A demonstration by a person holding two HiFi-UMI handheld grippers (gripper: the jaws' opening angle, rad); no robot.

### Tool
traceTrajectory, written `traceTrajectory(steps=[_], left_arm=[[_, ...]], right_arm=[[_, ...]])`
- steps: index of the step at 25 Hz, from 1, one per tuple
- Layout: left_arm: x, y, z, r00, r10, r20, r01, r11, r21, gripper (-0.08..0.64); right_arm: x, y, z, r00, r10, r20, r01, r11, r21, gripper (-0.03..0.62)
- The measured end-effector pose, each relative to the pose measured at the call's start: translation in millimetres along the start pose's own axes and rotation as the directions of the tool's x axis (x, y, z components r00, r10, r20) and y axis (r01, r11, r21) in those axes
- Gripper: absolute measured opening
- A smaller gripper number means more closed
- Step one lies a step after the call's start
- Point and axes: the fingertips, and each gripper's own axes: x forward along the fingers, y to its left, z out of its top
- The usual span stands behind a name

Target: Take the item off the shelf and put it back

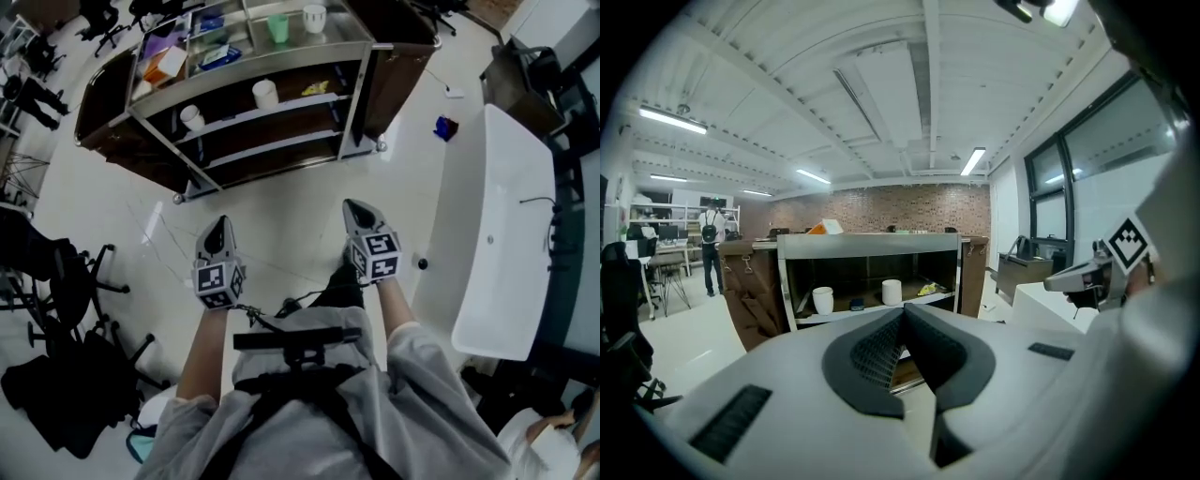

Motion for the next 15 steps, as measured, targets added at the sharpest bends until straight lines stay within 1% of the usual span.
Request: traceTrajectory(steps=[4,6,11,15], left_arm=[[41.2,-11.2,11.4,1.000,0.012,0.012,-0.012,1.000,0.001,0.006],[61.5,-19.5,15.5,1.000,0.029,0.001,-0.029,1.000,-0.005,0.006],[119.1,-44.4,36.1,0.998,0.064,-0.011,-0.064,0.998,-0.017,0.006],[160.5,-60.8,56.1,0.995,0.097,-0.002,-0.097,0.995,-0.022,0.006]], right_arm=[[31.6,-31.2,19.1,1.000,0.018,0.004,-0.018,1.000,-0.017,0.009],[47.7,-49.9,29.2,0.999,0.036,0.003,-0.035,0.999,-0.021,0.009],[90.7,-96.0,61.9,0.996,0.094,-0.006,-0.094,0.995,-0.032,0.009],[124.8,-122.8,82.1,0.988,0.150,-0.026,-0.152,0.986,-0.069,0.009]])
